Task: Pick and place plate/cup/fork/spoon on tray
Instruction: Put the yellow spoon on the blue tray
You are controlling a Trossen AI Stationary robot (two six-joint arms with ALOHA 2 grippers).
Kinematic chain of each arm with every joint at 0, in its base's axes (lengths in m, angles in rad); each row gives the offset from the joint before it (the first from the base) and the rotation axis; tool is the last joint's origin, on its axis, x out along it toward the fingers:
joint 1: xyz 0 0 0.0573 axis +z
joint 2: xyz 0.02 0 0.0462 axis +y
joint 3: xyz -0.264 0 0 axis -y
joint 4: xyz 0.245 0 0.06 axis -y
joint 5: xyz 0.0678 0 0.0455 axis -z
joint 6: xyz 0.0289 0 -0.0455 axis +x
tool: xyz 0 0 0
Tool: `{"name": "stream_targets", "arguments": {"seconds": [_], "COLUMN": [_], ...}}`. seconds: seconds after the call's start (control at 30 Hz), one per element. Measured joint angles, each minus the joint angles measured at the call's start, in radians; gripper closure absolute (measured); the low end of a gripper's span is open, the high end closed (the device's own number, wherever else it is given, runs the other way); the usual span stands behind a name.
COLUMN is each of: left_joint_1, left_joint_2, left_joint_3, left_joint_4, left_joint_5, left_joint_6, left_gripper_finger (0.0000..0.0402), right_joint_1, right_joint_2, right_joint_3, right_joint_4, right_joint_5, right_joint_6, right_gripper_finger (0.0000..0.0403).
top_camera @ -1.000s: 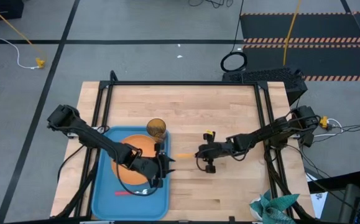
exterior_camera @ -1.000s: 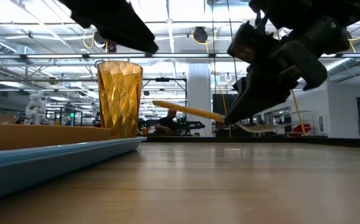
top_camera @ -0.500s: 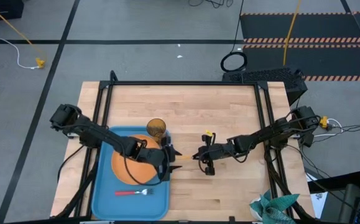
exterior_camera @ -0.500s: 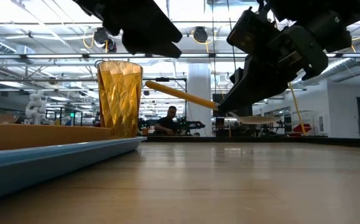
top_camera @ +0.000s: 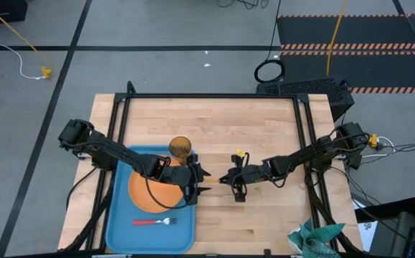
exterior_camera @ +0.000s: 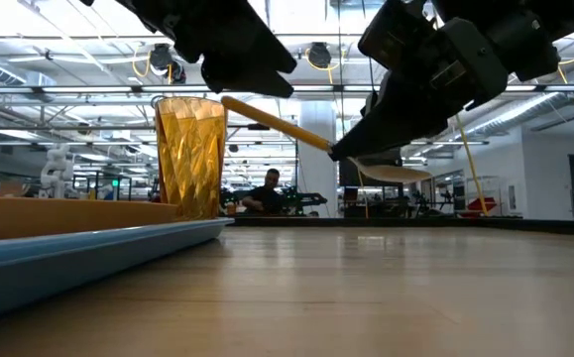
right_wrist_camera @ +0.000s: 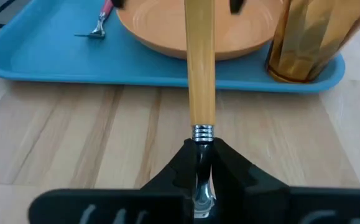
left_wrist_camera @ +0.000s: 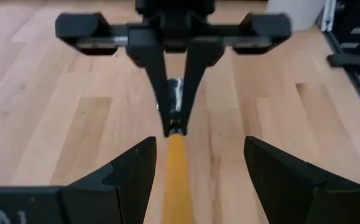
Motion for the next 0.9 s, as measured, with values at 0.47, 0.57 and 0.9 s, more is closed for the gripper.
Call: {"name": "stream_targets", "arguments": {"seconds": [0.47,0.57,0.9], "left_joint_1": [0.043,0.049,0.054], "left_joint_2": [0.000,-0.001,0.073], "left_joint_3": [0.020,0.027,0.029], "left_joint_4": [0.036,-0.007,-0.028], "left_joint_5": [0.033,0.036,0.079], "left_joint_6": [-0.018,-0.027,-0.062], "left_gripper_finger": [0.0156,0.0156,0.0156], "right_joint_1": [0.013,0.013,0.016], "right_joint_2": [0.011,0.011,0.011], "right_joint_3": [0.000,0.000,0.000], "right_joint_4": [0.013,0.014,0.017], "right_joint_5": [0.048,0.048,0.045], "right_joint_6": [-0.002,-0.001,0.002], "right_gripper_finger": [0.0383,0.0383,0.0383]}}
